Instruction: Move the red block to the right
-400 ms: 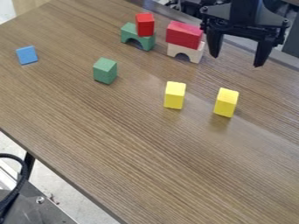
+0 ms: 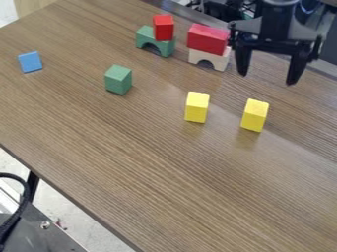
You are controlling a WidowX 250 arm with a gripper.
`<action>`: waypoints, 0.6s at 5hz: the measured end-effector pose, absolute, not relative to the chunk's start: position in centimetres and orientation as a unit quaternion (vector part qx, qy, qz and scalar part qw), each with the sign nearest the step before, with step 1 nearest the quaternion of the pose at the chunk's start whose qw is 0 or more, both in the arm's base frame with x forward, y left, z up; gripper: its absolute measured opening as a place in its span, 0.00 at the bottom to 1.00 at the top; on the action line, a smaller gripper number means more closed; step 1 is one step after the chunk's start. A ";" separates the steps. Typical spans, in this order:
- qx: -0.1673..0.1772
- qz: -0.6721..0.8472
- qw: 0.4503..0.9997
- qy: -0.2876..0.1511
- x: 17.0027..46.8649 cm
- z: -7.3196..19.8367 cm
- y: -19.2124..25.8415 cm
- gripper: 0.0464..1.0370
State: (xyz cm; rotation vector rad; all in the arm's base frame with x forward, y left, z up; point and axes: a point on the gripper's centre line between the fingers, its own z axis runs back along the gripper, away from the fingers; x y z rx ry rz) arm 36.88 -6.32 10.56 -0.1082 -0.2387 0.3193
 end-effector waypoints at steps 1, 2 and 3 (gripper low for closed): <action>-0.071 0.242 0.961 -0.115 39.4 10.5 -4.4 0.96; -0.086 0.328 0.934 -0.113 41.3 10.2 -3.5 0.96; -0.098 0.438 0.882 -0.146 42.6 10.2 -2.0 0.96</action>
